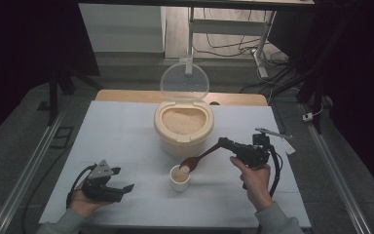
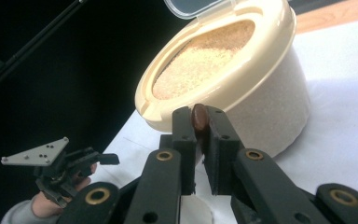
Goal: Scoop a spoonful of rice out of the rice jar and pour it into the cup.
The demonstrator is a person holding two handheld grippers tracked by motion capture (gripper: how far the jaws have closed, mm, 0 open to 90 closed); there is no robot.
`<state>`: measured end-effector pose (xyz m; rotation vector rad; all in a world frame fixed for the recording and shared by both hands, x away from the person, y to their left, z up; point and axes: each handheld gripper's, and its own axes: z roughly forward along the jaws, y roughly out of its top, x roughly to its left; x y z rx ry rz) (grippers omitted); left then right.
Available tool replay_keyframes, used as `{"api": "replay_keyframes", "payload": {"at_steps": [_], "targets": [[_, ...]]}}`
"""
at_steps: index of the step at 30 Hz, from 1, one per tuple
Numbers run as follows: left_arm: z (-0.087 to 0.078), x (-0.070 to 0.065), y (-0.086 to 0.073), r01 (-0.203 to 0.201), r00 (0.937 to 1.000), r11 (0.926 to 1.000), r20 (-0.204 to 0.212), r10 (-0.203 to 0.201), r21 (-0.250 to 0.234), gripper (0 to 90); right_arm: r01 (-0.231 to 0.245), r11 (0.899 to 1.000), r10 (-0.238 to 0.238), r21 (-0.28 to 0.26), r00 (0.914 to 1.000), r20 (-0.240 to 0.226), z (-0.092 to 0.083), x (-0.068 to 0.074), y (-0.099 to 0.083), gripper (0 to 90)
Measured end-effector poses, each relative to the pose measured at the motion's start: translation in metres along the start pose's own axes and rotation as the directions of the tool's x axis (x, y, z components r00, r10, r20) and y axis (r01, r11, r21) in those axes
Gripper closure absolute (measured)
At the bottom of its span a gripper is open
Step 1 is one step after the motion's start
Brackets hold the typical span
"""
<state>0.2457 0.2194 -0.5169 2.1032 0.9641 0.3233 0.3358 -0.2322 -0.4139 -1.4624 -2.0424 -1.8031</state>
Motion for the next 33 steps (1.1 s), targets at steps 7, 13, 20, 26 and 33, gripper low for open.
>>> {"api": "replay_keyframes", "payload": {"at_steps": [7, 13, 20, 26, 33], "targets": [[0.000, 0.000, 0.000, 0.000, 1.0000, 1.0000, -0.001, 0.000, -0.001, 18.3, 0.021, 1.000, -0.021, -0.006, 0.9997, -0.010, 0.000, 0.003, -0.001, 83.0], [0.000, 0.000, 0.000, -0.001, 1.0000, 1.0000, -0.003, 0.001, 0.001, 18.3, 0.048, 0.999, -0.048, -0.016, 0.9987, -0.017, -0.001, 0.005, -0.001, 83.0], [0.000, 0.000, 0.000, -0.002, 1.0000, 1.0000, -0.003, 0.002, 0.001, 18.4, 0.073, 0.997, -0.073, -0.010, 0.9972, -0.015, 0.000, 0.007, -0.001, 83.0], [0.000, 0.000, 0.000, -0.001, 1.0000, 1.0000, -0.003, 0.001, 0.001, 18.4, 0.122, 0.992, -0.122, -0.015, 0.9924, -0.014, 0.001, 0.010, -0.002, 83.0], [0.000, 0.000, -0.001, 0.000, 1.0000, 1.0000, -0.002, 0.001, 0.002, 18.4, 0.211, 0.977, -0.211, -0.013, 0.9773, -0.016, 0.002, 0.019, 0.000, 83.0]]}}
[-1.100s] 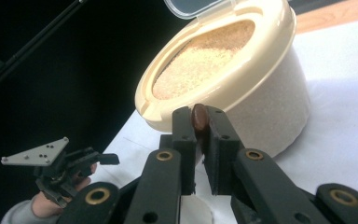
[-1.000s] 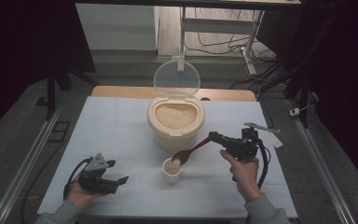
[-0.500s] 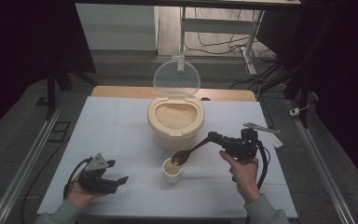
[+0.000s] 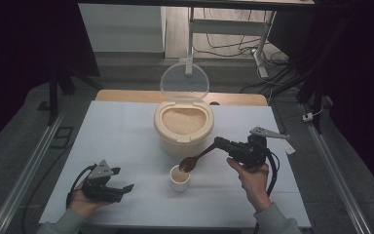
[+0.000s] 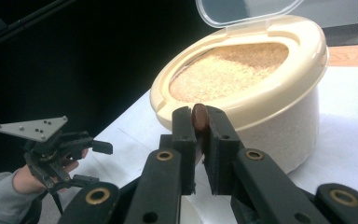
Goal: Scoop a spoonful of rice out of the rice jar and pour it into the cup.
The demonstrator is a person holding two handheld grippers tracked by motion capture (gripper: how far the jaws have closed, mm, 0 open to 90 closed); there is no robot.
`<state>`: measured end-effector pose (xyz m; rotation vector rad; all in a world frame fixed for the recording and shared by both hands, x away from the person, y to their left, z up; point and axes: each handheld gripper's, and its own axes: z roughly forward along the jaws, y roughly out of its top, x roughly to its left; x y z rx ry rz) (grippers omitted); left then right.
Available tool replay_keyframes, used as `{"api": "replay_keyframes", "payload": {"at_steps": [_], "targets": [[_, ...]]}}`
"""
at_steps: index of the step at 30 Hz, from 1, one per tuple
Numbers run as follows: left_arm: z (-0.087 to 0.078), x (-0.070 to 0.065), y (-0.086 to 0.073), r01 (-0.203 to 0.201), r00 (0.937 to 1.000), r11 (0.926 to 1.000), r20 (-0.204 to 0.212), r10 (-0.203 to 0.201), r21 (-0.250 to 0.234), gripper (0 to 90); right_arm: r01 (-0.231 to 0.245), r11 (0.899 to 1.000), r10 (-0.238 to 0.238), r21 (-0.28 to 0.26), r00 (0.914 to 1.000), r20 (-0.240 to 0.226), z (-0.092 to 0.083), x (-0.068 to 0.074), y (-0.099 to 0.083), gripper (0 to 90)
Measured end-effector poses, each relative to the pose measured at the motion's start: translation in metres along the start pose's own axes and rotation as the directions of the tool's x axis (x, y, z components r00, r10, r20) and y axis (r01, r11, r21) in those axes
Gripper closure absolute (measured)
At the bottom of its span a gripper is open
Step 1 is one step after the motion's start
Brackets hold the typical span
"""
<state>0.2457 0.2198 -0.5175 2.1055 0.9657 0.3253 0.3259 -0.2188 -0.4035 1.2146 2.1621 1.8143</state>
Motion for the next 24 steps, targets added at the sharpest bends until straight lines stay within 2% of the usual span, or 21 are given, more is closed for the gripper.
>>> {"api": "replay_keyframes", "payload": {"at_steps": [3, 8, 14, 18, 24], "targets": [[0.000, 0.000, 0.000, 0.000, 1.0000, 1.0000, 0.000, 0.000, 0.000, 18.4, 0.008, 1.000, -0.008, -0.002, 1.0000, -0.004, 0.000, 0.000, 0.000, 83.0], [0.000, 0.000, 0.000, 0.000, 1.0000, 1.0000, 0.000, 0.000, 0.001, 18.4, -0.015, 1.000, 0.015, -0.005, 0.9998, -0.011, -0.001, -0.004, -0.002, 83.0], [0.001, 0.001, 0.001, 0.000, 1.0000, 1.0000, -0.001, 0.000, 0.003, 18.4, -0.045, 0.998, 0.044, -0.034, 0.9987, -0.025, -0.007, -0.010, -0.003, 83.0], [0.001, 0.000, 0.001, -0.003, 1.0000, 1.0000, -0.002, 0.003, 0.005, 18.4, -0.054, 0.996, 0.052, -0.070, 0.9978, -0.041, -0.017, -0.012, -0.001, 83.0], [0.001, 0.001, 0.001, -0.001, 1.0000, 1.0000, 0.000, 0.001, 0.004, 18.4, -0.056, 0.992, 0.049, -0.116, 0.9968, -0.064, -0.040, -0.020, 0.004, 83.0]]}}
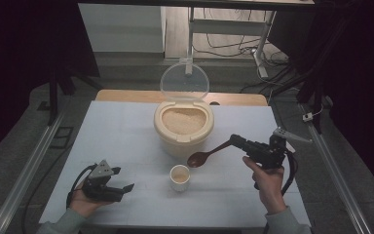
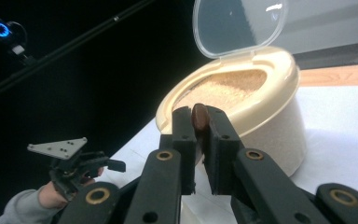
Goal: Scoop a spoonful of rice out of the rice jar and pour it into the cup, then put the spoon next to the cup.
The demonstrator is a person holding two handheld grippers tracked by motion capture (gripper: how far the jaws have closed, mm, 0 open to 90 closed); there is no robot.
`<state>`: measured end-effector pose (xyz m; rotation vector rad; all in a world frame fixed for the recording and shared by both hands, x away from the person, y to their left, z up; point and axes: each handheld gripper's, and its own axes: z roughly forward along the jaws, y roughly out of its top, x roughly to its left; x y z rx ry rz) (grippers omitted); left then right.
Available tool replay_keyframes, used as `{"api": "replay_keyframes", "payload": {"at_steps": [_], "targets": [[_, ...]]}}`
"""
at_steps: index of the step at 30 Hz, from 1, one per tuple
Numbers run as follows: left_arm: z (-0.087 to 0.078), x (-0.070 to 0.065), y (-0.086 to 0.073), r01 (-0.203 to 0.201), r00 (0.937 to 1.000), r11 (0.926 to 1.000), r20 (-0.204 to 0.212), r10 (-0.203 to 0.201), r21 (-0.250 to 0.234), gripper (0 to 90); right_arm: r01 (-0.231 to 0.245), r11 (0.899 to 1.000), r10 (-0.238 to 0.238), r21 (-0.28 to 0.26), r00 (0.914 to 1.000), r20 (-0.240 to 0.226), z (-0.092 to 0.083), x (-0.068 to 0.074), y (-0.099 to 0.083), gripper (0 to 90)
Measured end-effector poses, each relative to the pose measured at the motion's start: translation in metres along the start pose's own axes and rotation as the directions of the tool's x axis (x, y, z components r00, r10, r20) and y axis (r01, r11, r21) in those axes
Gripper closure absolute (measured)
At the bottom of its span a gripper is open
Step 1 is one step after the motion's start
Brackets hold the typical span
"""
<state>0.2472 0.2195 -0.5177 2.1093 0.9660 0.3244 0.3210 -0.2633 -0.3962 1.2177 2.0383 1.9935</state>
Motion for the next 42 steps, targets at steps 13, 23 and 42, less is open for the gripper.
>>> {"api": "replay_keyframes", "payload": {"at_steps": [13, 23, 42], "targets": [[0.000, 0.000, 0.001, 0.000, 1.0000, 1.0000, 0.000, 0.000, 0.001, 18.5, 0.032, 0.997, -0.034, 0.068, 0.9992, 0.020, -0.026, -0.012, 0.011, 83.0], [0.000, 0.000, 0.000, -0.001, 1.0000, 1.0000, -0.001, 0.001, 0.005, 18.5, 0.076, 0.965, -0.069, 0.251, 0.9970, -0.036, -0.013, -0.012, 0.006, 83.0], [0.001, -0.001, 0.000, -0.009, 1.0000, 0.9999, 0.004, 0.009, 0.009, 18.5, 0.171, 0.837, -0.106, 0.520, 0.9826, -0.153, 0.053, -0.003, -0.020, 82.7]]}}
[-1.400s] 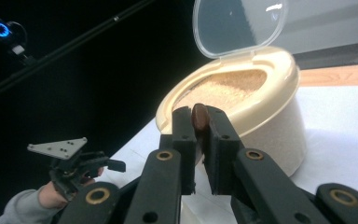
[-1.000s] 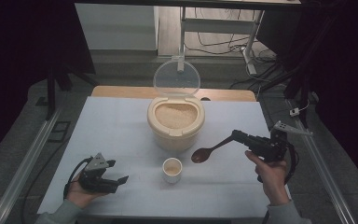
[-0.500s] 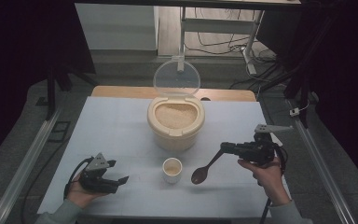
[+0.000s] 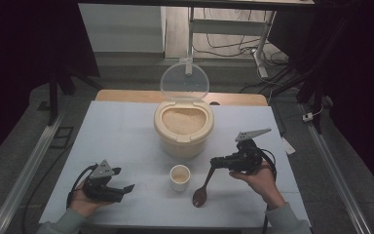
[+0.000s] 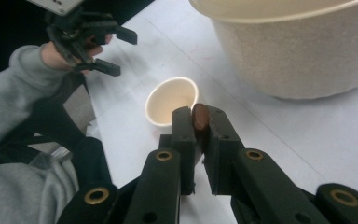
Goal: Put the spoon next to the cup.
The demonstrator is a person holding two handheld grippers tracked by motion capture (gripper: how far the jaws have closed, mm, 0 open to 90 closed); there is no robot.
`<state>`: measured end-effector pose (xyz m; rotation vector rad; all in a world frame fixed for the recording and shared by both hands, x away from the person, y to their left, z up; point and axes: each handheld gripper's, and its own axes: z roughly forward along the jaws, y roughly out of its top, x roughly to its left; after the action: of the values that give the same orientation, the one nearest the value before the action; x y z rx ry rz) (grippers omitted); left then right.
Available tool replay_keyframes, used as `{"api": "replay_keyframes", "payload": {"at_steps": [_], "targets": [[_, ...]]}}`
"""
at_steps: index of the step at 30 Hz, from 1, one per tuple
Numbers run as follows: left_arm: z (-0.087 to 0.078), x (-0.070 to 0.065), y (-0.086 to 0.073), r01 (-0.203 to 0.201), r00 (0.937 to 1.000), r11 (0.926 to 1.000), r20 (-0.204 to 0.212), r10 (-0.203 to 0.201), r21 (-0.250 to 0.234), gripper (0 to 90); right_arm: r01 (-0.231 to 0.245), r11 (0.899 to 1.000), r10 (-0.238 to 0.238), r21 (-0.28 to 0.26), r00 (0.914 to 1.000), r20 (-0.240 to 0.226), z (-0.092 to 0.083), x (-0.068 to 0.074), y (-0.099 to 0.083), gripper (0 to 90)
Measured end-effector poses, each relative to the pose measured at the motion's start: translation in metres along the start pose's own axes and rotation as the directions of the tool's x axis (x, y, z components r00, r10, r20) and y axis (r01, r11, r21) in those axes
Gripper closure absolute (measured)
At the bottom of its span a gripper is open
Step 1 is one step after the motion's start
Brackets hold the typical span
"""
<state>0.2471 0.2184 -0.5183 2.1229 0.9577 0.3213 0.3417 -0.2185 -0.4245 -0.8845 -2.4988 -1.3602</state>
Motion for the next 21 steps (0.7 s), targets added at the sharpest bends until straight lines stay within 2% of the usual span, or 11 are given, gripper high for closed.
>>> {"api": "replay_keyframes", "payload": {"at_steps": [3, 7, 14, 21], "targets": [[0.000, 0.000, 0.000, 0.002, 1.0000, 1.0000, -0.001, -0.002, -0.001, 18.5, -0.002, 1.000, 0.002, -0.004, 1.0000, 0.006, 0.007, -0.004, 0.004, 81.6], [0.000, 0.000, 0.000, 0.000, 1.0000, 1.0000, -0.001, 0.000, 0.001, 18.5, 0.012, 1.000, -0.011, -0.021, 0.9976, 0.068, 0.017, -0.006, 0.005, 78.9], [0.001, 0.000, 0.000, -0.002, 1.0000, 1.0000, 0.000, 0.002, 0.005, 18.5, 0.043, 0.998, -0.034, -0.054, 0.9861, 0.163, 0.031, -0.014, 0.000, 73.7], [0.002, 0.000, 0.000, -0.007, 1.0000, 0.9999, 0.003, 0.007, 0.009, 18.5, 0.051, 0.997, -0.036, -0.056, 0.9694, 0.243, 0.047, -0.028, -0.006, 67.6]]}}
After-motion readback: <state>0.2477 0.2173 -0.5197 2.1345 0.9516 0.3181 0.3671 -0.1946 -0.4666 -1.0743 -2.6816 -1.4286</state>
